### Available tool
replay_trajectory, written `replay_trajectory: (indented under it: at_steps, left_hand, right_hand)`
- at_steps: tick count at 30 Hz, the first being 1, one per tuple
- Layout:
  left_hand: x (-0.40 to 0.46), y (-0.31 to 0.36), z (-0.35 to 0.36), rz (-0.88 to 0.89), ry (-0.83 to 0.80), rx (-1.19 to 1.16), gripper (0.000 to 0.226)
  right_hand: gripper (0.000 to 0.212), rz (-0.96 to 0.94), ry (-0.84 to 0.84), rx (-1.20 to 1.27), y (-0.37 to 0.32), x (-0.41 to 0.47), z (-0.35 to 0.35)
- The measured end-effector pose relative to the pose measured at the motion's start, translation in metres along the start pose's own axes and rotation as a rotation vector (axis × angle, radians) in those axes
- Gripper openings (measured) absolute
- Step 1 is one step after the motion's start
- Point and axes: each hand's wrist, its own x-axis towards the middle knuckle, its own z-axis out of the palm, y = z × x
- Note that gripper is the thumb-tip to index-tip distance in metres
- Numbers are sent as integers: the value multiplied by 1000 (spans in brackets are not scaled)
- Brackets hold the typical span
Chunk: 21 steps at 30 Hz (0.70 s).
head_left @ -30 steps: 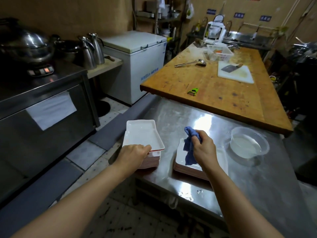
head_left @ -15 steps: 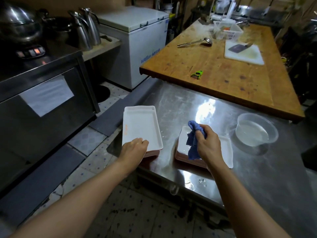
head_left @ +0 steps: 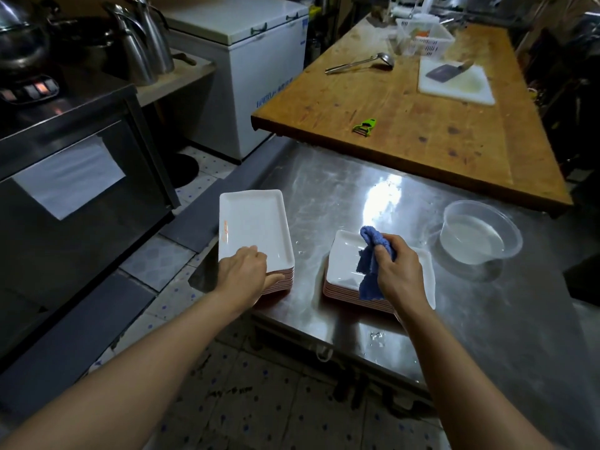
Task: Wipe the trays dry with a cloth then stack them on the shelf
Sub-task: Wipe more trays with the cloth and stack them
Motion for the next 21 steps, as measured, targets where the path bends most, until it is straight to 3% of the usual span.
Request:
replay_trajectory:
  at_steps: [3, 6, 9, 13, 17, 19, 21]
  left_hand:
    - [4, 17, -6, 49, 97, -31, 57]
    - [9, 46, -12, 150, 179, -272, 51]
    - [19, 80, -13, 71, 68, -478, 48]
    - [40, 104, -3, -36, -117, -480, 47]
    - [56, 112, 9, -95, -205, -455, 46]
    - [59, 113, 15, -76, -222, -457, 42]
    - [61, 113, 19, -65, -211, -484, 39]
  right_hand:
    - [18, 1, 33, -21, 3, 2, -10]
    - [20, 6, 73, -36, 6, 5, -21]
    - [25, 5, 123, -84, 12, 9, -30]
    - [25, -33, 195, -257, 33, 19, -40]
    - [28, 35, 96, -480, 63, 24, -45]
    - [34, 21, -17, -749, 75, 24, -44]
    - [34, -28, -15, -914, 82, 21, -43]
